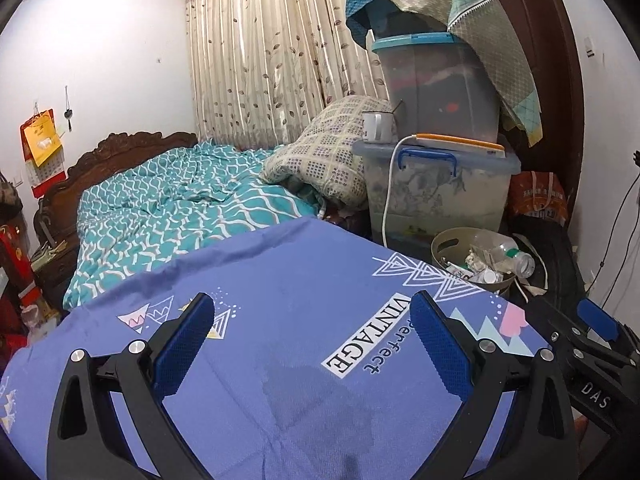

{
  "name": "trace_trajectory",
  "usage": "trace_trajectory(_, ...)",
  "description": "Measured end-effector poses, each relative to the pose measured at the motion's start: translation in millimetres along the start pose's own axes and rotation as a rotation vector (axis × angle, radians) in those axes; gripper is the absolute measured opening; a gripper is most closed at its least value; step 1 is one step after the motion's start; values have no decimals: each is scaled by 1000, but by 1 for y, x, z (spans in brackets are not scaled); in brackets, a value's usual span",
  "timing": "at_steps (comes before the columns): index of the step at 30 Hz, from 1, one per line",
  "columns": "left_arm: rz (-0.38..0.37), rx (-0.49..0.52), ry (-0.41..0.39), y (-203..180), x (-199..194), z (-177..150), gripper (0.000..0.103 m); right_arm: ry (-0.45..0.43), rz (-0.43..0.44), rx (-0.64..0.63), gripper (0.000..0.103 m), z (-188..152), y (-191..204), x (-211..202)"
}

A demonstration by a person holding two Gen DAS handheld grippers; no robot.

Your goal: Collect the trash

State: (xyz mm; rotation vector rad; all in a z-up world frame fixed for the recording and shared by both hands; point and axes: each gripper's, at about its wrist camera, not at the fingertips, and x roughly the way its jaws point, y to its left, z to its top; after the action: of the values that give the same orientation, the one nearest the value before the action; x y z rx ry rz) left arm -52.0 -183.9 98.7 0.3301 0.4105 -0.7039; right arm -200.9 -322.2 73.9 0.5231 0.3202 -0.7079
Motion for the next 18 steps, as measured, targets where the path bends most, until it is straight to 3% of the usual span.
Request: trace_trajectory(18,31,21,30,-8,-1,-7,94,-17,-7,21,100,4,-8,-4)
